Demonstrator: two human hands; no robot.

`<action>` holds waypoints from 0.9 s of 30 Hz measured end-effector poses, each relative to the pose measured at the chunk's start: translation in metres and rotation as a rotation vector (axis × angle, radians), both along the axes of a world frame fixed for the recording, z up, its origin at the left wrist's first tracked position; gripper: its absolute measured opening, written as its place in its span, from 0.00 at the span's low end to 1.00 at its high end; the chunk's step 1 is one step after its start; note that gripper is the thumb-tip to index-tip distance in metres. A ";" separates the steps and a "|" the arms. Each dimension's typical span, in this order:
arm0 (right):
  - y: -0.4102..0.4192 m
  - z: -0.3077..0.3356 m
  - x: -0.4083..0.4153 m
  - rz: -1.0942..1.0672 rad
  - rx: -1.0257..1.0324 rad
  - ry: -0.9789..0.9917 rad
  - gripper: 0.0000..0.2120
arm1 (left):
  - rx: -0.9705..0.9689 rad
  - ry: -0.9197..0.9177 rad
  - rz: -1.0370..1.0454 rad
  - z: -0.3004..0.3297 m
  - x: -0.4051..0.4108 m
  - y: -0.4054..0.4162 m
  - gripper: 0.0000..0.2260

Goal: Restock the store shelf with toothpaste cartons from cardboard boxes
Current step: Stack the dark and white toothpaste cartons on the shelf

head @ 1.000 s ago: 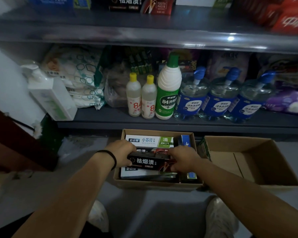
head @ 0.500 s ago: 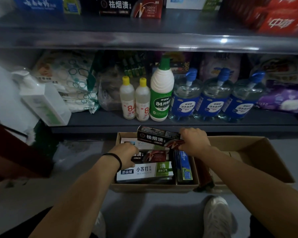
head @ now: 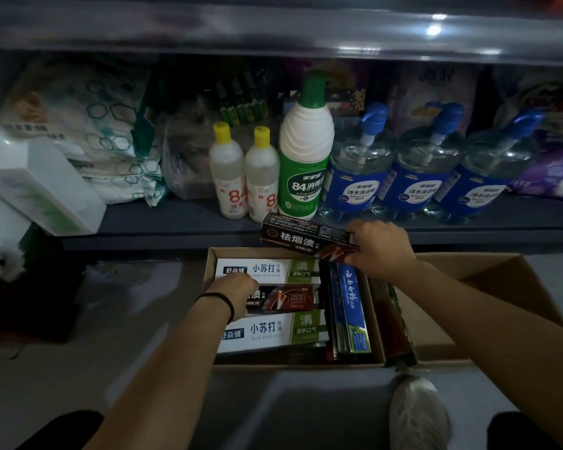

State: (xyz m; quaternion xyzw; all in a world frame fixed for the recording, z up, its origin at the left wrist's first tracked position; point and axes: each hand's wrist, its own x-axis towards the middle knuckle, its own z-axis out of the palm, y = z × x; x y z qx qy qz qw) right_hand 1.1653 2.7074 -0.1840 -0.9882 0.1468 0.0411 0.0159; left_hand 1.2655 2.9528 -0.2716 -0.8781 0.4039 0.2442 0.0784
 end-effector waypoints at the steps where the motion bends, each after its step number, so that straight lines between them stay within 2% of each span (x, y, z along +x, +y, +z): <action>1: -0.001 -0.002 0.002 0.004 0.008 -0.002 0.20 | -0.012 -0.016 -0.008 -0.002 0.001 -0.001 0.18; 11: 0.000 -0.016 0.014 0.030 0.025 0.006 0.21 | -0.026 -0.124 -0.018 -0.016 -0.007 -0.009 0.23; 18: -0.001 -0.016 0.017 0.028 0.013 -0.005 0.21 | -0.044 -0.087 -0.016 -0.013 -0.002 -0.014 0.23; 23: 0.003 -0.022 0.007 0.037 0.015 0.032 0.22 | 0.042 -0.028 -0.015 -0.020 -0.014 -0.011 0.26; 27: -0.002 -0.008 0.010 0.033 0.028 -0.010 0.21 | 0.059 -0.050 -0.031 -0.005 -0.010 -0.016 0.26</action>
